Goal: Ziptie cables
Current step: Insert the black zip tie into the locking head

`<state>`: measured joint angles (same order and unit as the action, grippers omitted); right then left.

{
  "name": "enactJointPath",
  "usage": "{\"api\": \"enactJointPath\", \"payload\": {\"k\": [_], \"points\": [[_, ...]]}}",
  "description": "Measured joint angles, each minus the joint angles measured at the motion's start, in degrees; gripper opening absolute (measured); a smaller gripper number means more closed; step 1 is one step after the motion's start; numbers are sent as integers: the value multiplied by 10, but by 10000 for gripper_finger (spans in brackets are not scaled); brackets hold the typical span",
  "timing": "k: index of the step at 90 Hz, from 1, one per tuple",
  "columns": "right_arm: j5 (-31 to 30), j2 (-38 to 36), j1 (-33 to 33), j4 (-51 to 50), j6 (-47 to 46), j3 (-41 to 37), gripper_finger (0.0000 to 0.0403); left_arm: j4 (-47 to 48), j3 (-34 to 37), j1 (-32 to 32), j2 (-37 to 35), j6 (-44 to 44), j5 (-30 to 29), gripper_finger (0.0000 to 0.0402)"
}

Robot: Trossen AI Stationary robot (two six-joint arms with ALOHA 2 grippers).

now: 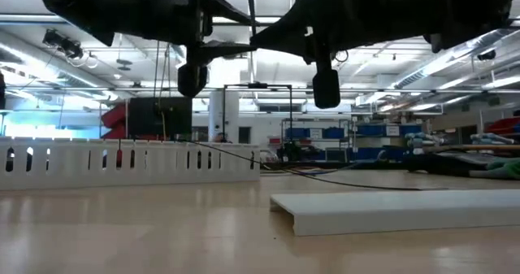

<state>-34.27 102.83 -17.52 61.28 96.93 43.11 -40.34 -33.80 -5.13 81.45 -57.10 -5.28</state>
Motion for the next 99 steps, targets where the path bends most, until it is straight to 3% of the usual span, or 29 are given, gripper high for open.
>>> {"api": "enactJointPath", "payload": {"k": [38, 99], "points": [[24, 0, 0, 7, -20, 0, 0, -1, 0, 0, 0, 18, 0, 127], [54, 0, 15, 32, -30, 0, 0, -2, 0, 0, 0, 60, -7, 27]]}}
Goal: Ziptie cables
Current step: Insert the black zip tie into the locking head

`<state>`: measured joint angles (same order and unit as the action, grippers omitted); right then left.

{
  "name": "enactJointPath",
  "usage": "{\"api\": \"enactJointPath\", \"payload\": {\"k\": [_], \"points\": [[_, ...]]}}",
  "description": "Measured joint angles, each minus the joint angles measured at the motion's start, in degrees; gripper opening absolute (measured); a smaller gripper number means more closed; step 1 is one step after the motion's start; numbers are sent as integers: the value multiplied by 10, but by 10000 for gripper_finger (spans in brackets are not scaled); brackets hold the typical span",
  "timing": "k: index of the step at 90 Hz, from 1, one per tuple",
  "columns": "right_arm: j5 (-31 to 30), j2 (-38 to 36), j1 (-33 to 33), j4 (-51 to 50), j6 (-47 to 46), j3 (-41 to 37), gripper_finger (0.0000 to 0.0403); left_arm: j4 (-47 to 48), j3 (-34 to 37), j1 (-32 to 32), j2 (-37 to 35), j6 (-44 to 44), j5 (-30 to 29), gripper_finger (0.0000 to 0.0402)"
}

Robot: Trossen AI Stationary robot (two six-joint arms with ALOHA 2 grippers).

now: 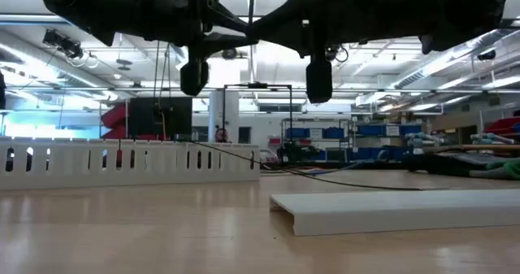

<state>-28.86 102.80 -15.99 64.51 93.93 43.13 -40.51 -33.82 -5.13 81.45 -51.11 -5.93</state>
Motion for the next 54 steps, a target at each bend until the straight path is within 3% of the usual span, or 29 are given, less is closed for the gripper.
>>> {"api": "enactJointPath", "payload": {"k": [35, 54], "points": [[18, -1, 6, -4, -69, 0, 4, -14, -1, 0, 0, 46, -7, 1], [51, -1, 12, -16, -146, 0, 66, -22, -1, 0, 0, 61, -10, 1]]}}
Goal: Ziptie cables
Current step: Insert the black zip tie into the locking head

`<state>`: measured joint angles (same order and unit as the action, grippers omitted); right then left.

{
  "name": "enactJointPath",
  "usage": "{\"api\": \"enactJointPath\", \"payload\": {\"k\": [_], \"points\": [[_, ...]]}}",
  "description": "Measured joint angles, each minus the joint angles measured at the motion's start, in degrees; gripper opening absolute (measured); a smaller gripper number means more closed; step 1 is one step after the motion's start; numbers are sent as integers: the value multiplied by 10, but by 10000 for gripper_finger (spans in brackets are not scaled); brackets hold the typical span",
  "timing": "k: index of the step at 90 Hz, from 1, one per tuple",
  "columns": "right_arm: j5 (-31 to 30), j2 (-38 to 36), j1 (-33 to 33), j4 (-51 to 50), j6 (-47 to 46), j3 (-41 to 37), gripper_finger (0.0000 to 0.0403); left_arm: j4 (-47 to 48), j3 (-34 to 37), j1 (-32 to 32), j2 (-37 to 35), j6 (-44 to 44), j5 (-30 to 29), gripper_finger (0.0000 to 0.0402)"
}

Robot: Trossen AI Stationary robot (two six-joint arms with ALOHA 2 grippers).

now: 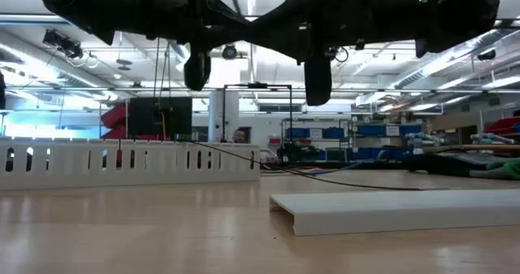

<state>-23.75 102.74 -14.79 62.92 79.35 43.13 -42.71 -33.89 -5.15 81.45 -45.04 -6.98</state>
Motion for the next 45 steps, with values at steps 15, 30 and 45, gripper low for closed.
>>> {"api": "enactJointPath", "payload": {"k": [15, 30, 45], "points": [[-2, 0, -7, -1, -53, 0, 147, -4, 0, 0, 0, 28, -6, 0], [-24, 0, -30, -1, -43, 0, 208, -8, 0, 16, -6, 49, 0, 0], [-40, 0, -61, -1, -54, 0, 227, -53, -1, 46, -15, 73, 27, 0]]}}
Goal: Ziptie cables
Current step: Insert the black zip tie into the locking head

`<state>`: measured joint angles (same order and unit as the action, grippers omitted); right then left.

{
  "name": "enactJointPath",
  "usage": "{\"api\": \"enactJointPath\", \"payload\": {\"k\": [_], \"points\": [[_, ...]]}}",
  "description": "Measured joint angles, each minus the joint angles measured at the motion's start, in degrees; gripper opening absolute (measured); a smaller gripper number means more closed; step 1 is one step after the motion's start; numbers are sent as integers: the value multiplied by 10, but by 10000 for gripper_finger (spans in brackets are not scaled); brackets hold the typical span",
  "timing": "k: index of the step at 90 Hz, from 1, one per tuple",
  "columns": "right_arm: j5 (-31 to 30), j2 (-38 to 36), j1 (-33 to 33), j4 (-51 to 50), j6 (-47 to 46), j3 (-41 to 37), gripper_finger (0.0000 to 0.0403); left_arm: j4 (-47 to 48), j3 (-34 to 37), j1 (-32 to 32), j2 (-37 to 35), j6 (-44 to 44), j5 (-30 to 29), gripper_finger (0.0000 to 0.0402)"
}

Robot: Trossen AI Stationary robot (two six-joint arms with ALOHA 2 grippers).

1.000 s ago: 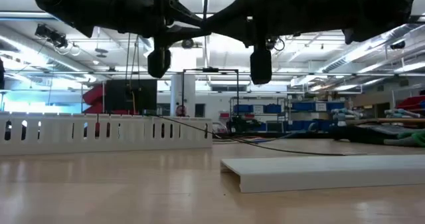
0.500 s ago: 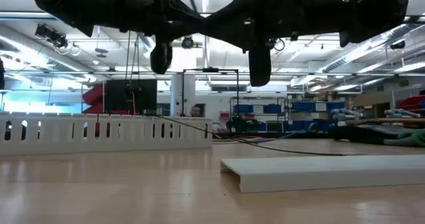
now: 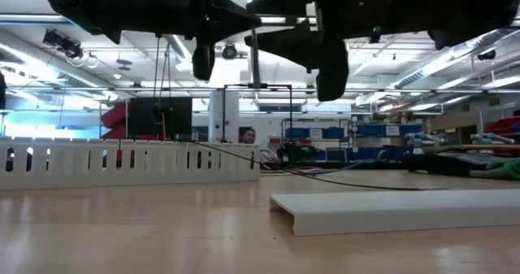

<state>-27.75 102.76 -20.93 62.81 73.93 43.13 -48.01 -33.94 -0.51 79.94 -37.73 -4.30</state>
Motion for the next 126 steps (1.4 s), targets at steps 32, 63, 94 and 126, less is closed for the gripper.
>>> {"api": "enactJointPath", "payload": {"k": [32, 63, 94, 126], "points": [[4, 0, -33, -13, -46, 0, 191, -19, 0, 39, 0, 0, 45, 0], [30, 0, -33, -37, -84, 0, 142, -19, 0, 66, 0, 0, 66, 0], [35, 0, -33, -39, -99, 0, 137, -19, 0, 94, 0, 1, 99, 0], [35, 0, -33, -39, -99, 0, 129, -18, 0, 126, 0, 2, 145, 0]]}}
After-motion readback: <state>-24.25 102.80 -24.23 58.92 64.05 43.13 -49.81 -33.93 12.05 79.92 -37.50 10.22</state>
